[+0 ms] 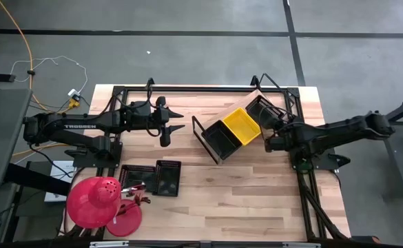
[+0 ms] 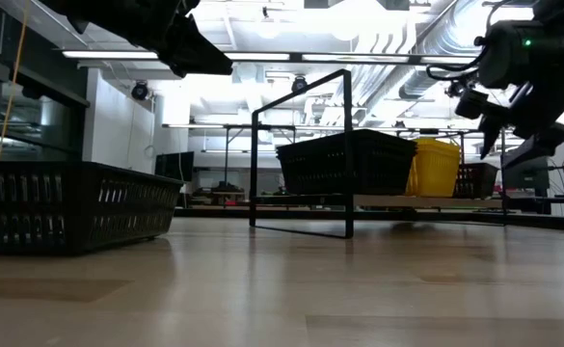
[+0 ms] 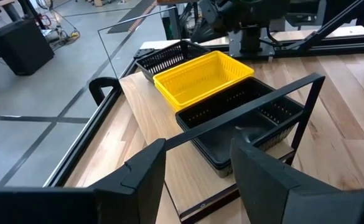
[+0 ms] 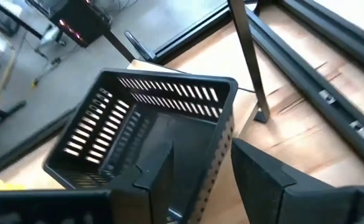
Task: Stack baskets on shelf by color
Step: Stack the black bin on top of the black bin on the shelf
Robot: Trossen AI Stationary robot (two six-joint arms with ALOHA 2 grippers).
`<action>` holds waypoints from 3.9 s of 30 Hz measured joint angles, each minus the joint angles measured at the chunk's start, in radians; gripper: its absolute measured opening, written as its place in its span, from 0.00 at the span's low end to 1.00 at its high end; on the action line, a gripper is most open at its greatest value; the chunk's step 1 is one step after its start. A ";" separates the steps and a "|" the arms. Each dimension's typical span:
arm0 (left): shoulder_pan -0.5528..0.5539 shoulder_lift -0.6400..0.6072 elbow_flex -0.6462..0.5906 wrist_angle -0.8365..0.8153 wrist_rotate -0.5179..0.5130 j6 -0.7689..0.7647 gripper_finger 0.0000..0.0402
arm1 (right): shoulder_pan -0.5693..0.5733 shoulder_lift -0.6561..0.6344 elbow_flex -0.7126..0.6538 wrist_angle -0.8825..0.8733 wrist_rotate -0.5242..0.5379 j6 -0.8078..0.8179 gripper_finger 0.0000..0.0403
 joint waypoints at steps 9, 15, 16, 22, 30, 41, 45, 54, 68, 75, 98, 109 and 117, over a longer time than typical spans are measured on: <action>0.000 0.000 0.000 0.000 0.000 0.000 0.42 | 0.001 -0.085 0.005 -0.038 -0.046 -0.180 0.37; 0.000 0.000 0.000 0.000 0.000 0.000 0.42 | 0.001 -0.129 0.122 -0.106 -0.017 -0.412 0.37; 0.000 0.000 0.001 0.000 0.000 0.000 0.42 | 0.001 -0.134 0.154 -0.110 0.004 -0.463 0.37; 0.000 0.000 0.026 0.000 0.001 0.020 0.42 | 0.001 -0.135 0.355 -0.017 0.090 -1.063 0.37; 0.000 0.000 0.045 0.000 0.084 0.009 0.42 | 0.001 -0.135 0.397 0.345 -0.344 -1.870 0.37; -0.001 0.000 0.045 0.001 0.181 -0.072 0.42 | -0.029 -0.136 0.170 0.875 -0.728 -2.233 0.37; -0.001 0.000 0.045 0.001 0.181 -0.071 0.42 | -0.032 -0.136 0.175 0.875 -0.757 -2.242 0.37; -0.085 0.055 0.098 -0.091 0.079 -0.012 0.42 | -0.032 -0.142 0.180 0.884 -0.748 -2.330 0.37; -0.269 0.142 0.203 -0.629 0.083 -0.178 0.42 | -0.032 -0.142 0.180 0.882 -0.725 -2.331 0.37; -0.291 0.245 0.137 -0.624 0.053 -0.210 0.42 | -0.032 -0.142 0.180 0.869 -0.721 -2.330 0.37; -0.284 0.457 0.138 -0.647 0.110 -0.142 0.21 | -0.032 -0.142 0.180 0.830 -0.671 -2.327 0.37; -0.235 0.337 0.219 -0.723 0.181 -0.158 0.01 | -0.032 -0.186 0.180 0.856 -0.676 -2.297 0.37; -0.198 0.138 0.391 -0.744 0.185 -0.096 0.00 | -0.032 -0.274 0.180 0.844 -0.690 -2.228 0.37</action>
